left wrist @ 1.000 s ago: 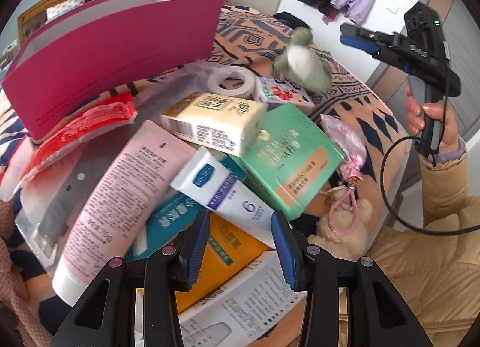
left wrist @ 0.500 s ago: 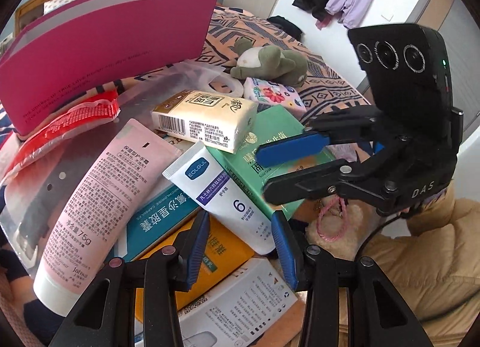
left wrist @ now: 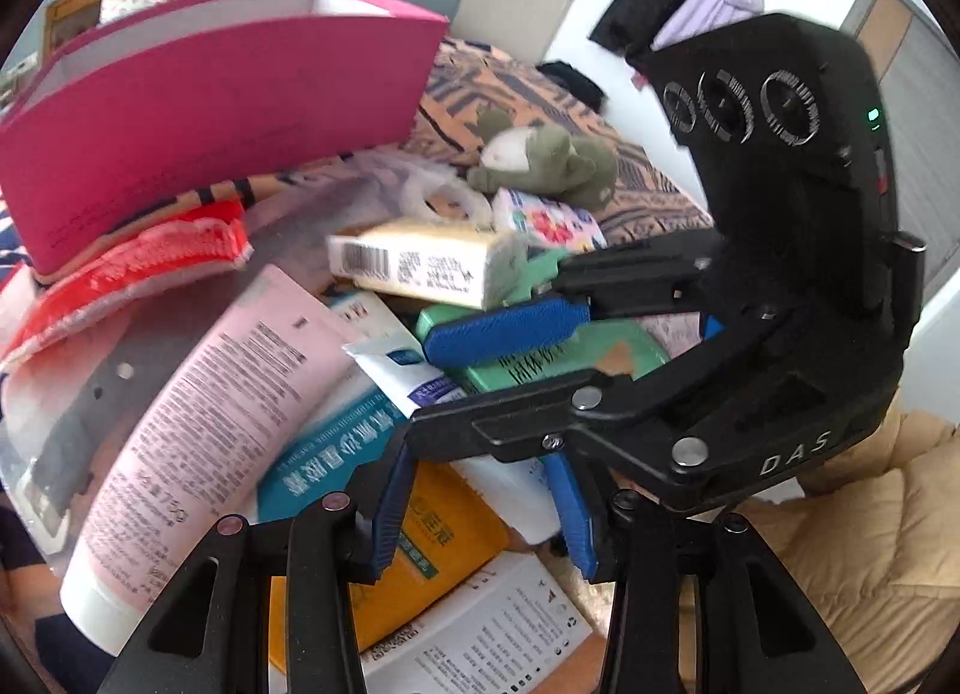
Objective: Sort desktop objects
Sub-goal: 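Close the right tool on the small white navy-labelled tube and lift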
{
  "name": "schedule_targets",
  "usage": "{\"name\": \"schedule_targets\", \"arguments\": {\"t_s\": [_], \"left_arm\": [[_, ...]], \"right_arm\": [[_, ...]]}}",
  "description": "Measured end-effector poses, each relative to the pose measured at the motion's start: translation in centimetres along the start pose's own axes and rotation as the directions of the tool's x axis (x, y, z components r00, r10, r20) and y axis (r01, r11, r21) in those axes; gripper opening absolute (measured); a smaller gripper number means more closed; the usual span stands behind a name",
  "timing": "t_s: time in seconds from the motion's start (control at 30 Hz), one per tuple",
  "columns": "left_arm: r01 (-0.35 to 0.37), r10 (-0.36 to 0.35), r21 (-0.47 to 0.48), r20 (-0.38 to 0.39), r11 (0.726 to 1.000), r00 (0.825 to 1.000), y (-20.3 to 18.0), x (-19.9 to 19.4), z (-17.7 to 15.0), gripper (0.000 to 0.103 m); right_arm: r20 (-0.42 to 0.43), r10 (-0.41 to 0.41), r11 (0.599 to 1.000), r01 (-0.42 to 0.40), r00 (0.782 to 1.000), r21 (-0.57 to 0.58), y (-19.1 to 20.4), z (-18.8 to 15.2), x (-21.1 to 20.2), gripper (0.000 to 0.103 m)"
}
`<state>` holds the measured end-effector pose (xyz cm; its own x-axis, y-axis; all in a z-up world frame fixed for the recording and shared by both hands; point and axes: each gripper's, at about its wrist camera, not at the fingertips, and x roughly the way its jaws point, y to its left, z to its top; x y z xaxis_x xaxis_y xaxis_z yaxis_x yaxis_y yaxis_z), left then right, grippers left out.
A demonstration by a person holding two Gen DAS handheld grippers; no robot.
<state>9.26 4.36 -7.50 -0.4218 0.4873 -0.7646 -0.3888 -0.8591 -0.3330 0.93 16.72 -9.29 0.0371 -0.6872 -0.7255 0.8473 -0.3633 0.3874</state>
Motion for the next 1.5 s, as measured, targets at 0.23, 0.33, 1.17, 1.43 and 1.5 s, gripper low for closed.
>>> {"name": "schedule_targets", "arguments": {"t_s": [0.23,0.33,1.17,1.43,1.5], "left_arm": [[0.007,-0.007,0.009,-0.006,1.0,1.0,0.1,0.2,-0.1,0.042],[0.008,-0.008,-0.002,0.011,1.0,1.0,0.1,0.4,0.0,0.04],[-0.057,0.056,0.005,0.087,0.998,0.995,0.4,-0.9,0.9,0.04],[-0.018,0.019,-0.009,0.092,1.0,0.996,0.4,-1.5,1.6,0.039],[-0.018,0.019,-0.011,0.104,1.0,0.994,0.4,-1.8,2.1,0.039]], "right_arm": [[-0.027,0.03,0.999,-0.03,0.999,0.033,-0.2,0.0,0.7,0.04],[-0.025,0.035,0.998,-0.034,0.999,0.047,-0.5,0.0,0.6,0.039],[0.116,0.192,0.97,-0.206,0.975,0.128,-2.2,0.2,-1.2,0.023],[0.168,0.213,0.965,-0.234,0.962,0.117,-2.0,1.5,-2.1,0.017],[0.173,0.212,0.966,-0.233,0.962,0.11,-1.9,1.9,-2.1,0.017]]}}
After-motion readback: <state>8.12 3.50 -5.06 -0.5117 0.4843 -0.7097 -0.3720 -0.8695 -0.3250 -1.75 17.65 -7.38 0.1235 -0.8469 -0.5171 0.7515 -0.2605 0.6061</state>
